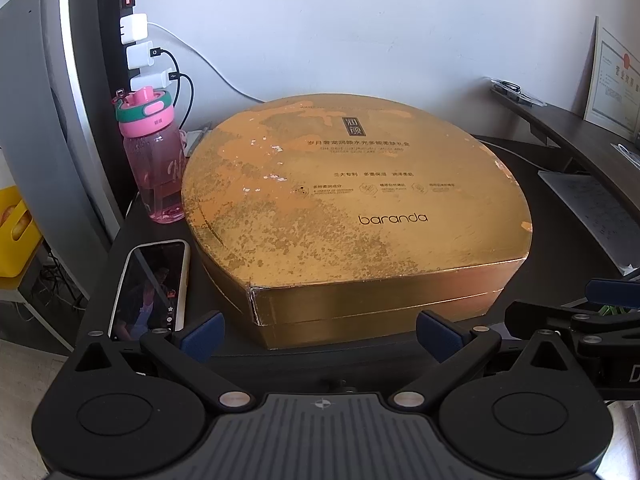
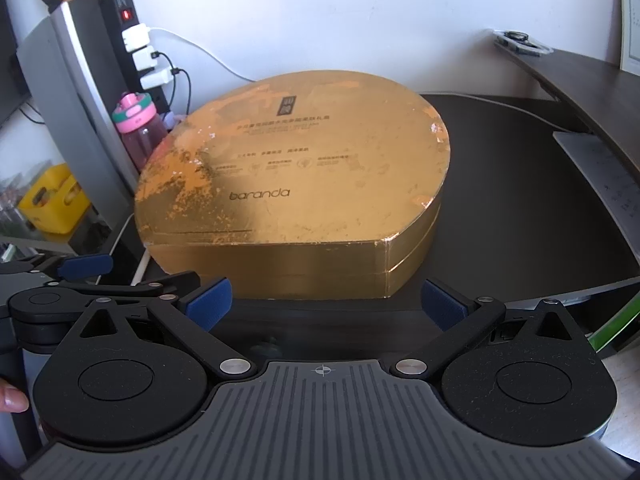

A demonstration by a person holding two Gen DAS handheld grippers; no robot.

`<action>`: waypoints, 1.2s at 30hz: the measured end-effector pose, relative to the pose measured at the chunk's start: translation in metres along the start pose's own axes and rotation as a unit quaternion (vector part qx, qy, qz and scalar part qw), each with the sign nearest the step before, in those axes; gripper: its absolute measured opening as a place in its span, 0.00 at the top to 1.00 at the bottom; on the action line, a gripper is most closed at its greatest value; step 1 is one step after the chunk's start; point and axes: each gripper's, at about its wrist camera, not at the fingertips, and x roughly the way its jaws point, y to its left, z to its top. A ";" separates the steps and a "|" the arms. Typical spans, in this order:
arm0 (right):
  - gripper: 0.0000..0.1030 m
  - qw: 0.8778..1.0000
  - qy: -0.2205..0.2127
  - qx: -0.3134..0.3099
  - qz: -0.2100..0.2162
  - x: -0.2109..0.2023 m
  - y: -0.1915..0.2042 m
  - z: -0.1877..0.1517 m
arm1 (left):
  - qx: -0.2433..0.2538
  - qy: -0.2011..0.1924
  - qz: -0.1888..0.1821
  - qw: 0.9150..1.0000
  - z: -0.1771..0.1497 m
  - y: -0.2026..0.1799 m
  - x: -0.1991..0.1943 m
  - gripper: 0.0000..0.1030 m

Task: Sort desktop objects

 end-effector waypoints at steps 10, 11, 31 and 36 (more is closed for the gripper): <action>0.00 1.000 0.001 0.002 0.001 0.002 0.000 -0.001 | 0.001 0.001 0.001 1.000 0.000 0.000 0.001 0.01; 0.00 1.000 0.001 0.002 0.001 0.002 0.000 -0.001 | 0.001 0.001 0.002 1.000 0.000 0.000 0.001 0.01; 0.00 1.000 0.000 0.008 0.006 0.002 -0.005 -0.003 | 0.005 0.003 0.007 1.000 0.000 -0.005 0.000 0.01; 0.00 1.000 0.000 0.008 0.006 0.003 -0.007 -0.003 | 0.004 0.005 0.006 1.000 0.000 -0.005 0.001 0.01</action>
